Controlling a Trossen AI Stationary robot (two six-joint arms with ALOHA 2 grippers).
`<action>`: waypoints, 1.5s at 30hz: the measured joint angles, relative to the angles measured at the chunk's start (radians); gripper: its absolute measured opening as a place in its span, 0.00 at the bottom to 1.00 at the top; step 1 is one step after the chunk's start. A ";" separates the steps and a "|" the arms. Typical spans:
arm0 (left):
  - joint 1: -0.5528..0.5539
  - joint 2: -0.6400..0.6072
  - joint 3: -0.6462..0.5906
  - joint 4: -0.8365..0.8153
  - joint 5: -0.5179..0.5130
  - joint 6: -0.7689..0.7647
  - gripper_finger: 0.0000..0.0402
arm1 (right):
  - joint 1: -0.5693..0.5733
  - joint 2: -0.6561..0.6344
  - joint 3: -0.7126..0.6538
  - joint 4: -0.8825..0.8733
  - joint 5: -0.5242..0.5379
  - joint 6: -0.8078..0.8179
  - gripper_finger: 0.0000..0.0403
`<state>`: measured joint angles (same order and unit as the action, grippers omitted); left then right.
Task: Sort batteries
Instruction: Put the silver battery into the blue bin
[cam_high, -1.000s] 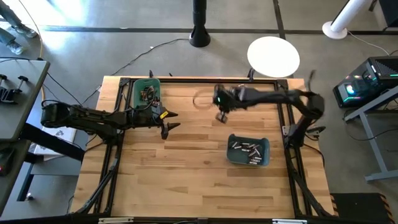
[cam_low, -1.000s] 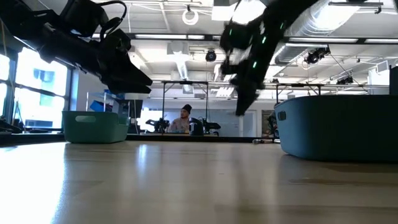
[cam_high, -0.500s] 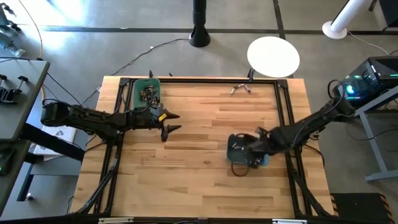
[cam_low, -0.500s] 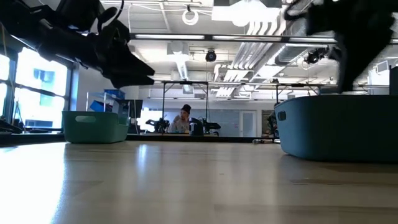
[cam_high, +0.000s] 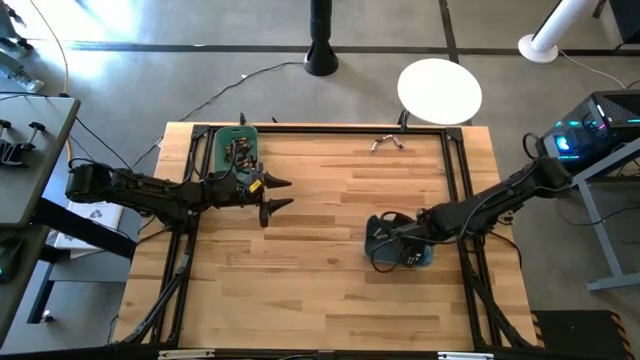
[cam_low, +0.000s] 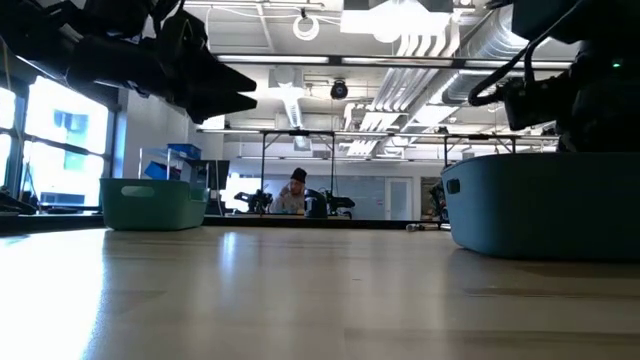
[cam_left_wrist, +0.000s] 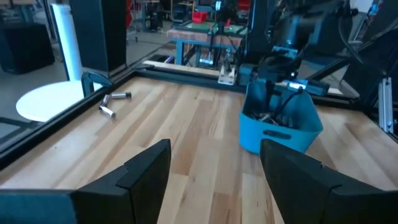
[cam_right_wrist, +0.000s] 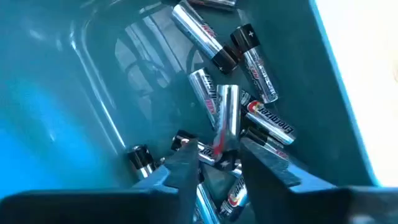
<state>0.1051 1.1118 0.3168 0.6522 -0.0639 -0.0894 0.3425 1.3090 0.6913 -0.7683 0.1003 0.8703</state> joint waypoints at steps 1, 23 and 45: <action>-0.001 0.001 0.000 -0.002 0.000 -0.002 0.59 | -0.008 0.000 0.009 -0.011 -0.008 -0.016 0.29; 0.008 0.001 0.000 0.012 -0.009 0.122 0.59 | -0.635 0.013 0.177 0.209 0.385 -0.625 0.38; 0.199 0.001 0.000 0.261 -0.025 0.294 0.59 | -1.200 0.316 0.060 0.593 0.152 -0.627 0.37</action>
<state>0.3045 1.1126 0.3172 0.9131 -0.0894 0.2041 -0.8575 1.6254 0.7517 -0.1757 0.2522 0.2436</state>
